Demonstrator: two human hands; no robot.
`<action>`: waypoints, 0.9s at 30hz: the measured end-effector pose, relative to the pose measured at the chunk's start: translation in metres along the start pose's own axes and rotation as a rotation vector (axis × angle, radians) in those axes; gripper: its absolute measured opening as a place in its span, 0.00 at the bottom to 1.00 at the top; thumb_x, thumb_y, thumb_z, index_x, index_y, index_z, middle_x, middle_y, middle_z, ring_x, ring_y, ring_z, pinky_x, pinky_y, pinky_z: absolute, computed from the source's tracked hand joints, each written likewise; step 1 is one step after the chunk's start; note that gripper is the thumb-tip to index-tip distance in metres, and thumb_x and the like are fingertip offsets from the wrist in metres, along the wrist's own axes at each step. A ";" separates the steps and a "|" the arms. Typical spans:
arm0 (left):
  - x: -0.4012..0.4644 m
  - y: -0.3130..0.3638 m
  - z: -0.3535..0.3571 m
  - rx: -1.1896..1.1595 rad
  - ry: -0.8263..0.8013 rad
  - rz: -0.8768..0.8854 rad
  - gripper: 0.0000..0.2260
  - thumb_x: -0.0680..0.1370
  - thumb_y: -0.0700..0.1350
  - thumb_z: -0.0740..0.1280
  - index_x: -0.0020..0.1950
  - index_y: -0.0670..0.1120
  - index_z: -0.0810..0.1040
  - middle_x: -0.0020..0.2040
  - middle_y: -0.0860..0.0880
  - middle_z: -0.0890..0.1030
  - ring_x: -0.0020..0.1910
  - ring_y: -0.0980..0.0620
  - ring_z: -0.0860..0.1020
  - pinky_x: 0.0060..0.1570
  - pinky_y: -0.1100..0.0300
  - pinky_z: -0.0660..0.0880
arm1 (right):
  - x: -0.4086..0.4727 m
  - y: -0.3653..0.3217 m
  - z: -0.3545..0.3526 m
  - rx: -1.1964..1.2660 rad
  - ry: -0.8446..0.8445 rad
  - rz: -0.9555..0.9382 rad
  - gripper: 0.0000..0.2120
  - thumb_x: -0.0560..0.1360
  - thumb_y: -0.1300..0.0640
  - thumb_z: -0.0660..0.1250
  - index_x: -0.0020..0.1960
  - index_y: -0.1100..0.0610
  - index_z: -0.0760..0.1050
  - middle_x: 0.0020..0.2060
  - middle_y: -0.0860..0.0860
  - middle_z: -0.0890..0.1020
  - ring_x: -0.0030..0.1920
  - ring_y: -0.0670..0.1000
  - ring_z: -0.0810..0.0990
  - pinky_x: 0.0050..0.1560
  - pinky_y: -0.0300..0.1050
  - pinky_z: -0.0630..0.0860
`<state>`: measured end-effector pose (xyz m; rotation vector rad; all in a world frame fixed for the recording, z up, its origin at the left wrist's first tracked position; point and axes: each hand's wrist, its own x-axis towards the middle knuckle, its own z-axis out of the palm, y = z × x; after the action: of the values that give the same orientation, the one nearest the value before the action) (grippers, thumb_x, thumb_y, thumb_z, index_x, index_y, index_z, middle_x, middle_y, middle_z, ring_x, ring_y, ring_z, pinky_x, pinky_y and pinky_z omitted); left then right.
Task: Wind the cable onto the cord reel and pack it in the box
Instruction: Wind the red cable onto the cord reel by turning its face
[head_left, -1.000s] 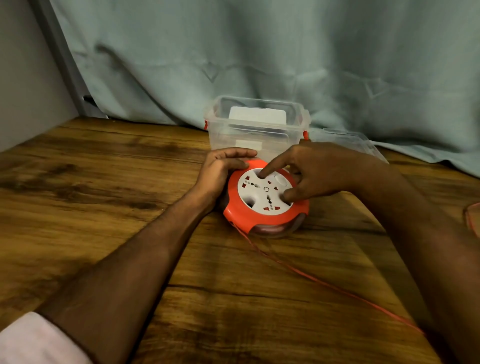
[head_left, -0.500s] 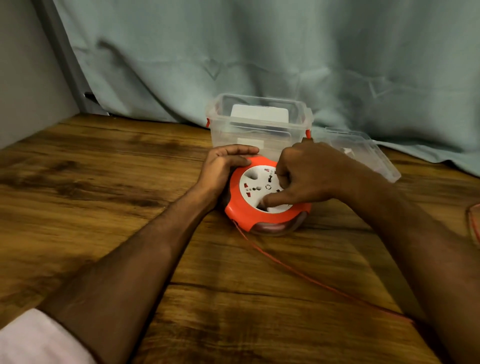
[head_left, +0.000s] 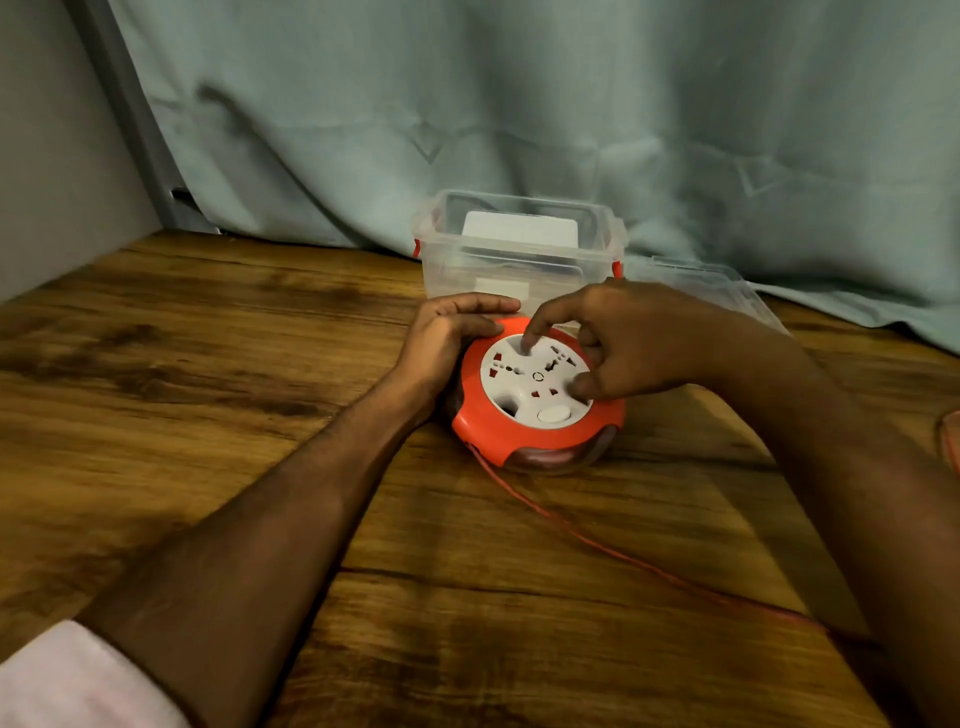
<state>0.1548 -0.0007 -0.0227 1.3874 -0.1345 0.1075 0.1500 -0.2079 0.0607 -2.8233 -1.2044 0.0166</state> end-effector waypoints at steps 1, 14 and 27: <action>0.000 -0.001 0.000 -0.009 -0.010 -0.003 0.16 0.72 0.30 0.64 0.58 0.36 0.82 0.50 0.37 0.85 0.47 0.40 0.83 0.52 0.49 0.80 | 0.000 0.000 0.002 -0.004 -0.009 0.006 0.26 0.68 0.49 0.77 0.65 0.39 0.76 0.34 0.29 0.76 0.38 0.35 0.76 0.39 0.43 0.71; -0.002 0.001 0.003 -0.034 0.009 0.007 0.15 0.72 0.28 0.63 0.55 0.36 0.82 0.51 0.36 0.83 0.48 0.41 0.81 0.52 0.53 0.78 | 0.002 -0.001 0.009 -0.204 0.044 0.063 0.28 0.59 0.23 0.69 0.49 0.42 0.78 0.43 0.37 0.76 0.45 0.43 0.74 0.37 0.40 0.65; -0.005 0.004 0.004 0.009 0.015 -0.005 0.16 0.74 0.28 0.62 0.60 0.33 0.80 0.53 0.34 0.82 0.52 0.38 0.80 0.60 0.44 0.76 | 0.004 -0.016 0.013 -0.100 0.077 0.017 0.30 0.68 0.25 0.58 0.42 0.49 0.84 0.36 0.43 0.79 0.37 0.43 0.79 0.40 0.48 0.78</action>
<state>0.1487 -0.0044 -0.0189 1.3960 -0.1181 0.1151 0.1403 -0.1931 0.0494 -2.8893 -1.1973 -0.1547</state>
